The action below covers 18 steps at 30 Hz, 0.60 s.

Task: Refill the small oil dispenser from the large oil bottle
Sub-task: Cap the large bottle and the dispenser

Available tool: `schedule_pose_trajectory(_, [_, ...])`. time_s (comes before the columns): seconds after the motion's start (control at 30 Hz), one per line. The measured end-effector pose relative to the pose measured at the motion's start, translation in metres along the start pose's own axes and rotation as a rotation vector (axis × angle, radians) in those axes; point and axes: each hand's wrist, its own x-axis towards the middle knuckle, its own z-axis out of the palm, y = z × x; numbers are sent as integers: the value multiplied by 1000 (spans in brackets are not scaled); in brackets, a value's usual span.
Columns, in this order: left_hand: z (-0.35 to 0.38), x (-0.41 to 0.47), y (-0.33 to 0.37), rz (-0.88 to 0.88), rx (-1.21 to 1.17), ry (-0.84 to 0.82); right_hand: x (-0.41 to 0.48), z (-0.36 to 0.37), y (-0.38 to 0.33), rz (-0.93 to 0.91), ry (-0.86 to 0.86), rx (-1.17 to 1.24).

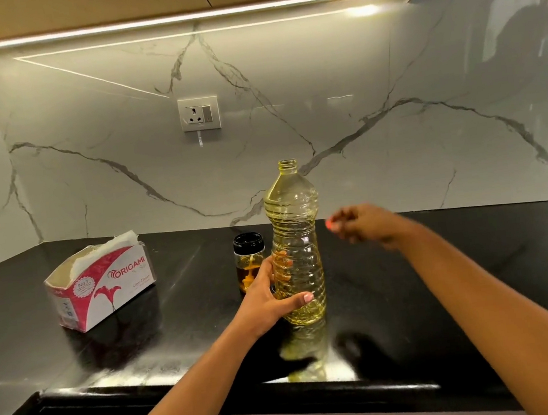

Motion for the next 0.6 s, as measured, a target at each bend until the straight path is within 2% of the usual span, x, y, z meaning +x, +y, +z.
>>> schedule_pose_trajectory(0.07, [0,0,1,-2,-8,-1,-9,-17,-44,-201,-13,194])
schedule_pose_trajectory(0.13, [-1,0,1,-5,-15,-2,-14,-32,-83,-356,-26,248])
schedule_pose_trajectory(0.23, [-2,0,-1,-11,-34,-11,-12,-42,-120,-485,-49,82])
schedule_pose_trajectory(0.43, [-5,-1,-3,-4,-31,-22,0,-40,-143,-492,-216,-271])
schedule_pose_trajectory(0.6, [-5,-1,-3,4,-29,-27,4,-38,-144,-484,-240,-376])
